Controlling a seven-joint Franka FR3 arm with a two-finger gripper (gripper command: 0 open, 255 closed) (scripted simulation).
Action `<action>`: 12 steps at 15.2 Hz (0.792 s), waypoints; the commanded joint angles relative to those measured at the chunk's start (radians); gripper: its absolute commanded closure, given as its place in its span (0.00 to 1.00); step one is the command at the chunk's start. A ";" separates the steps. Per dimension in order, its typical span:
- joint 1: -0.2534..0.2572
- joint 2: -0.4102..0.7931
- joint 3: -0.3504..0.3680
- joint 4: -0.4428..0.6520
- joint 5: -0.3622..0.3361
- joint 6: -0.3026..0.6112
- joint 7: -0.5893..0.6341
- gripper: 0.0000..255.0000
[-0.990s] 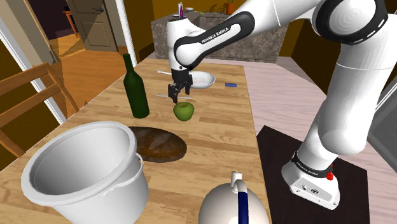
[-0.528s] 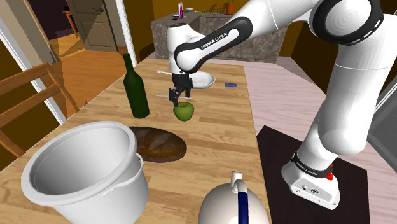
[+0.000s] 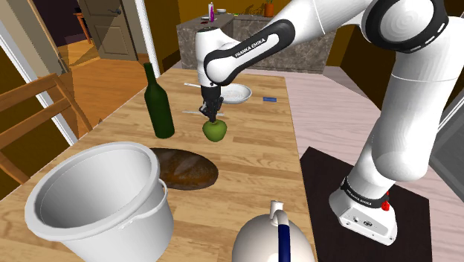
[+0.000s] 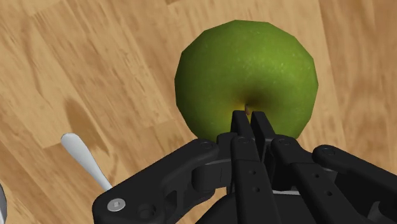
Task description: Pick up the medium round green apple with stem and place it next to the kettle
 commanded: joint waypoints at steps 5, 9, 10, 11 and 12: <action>0.000 0.000 0.000 0.000 0.000 0.000 0.000 1.00; -0.001 -0.021 0.001 0.028 0.005 -0.049 -0.005 1.00; -0.001 -0.026 0.001 0.035 0.006 -0.061 -0.006 1.00; -0.001 -0.030 0.002 0.043 0.007 -0.073 -0.007 1.00; -0.001 -0.035 0.002 0.051 0.008 -0.085 -0.008 1.00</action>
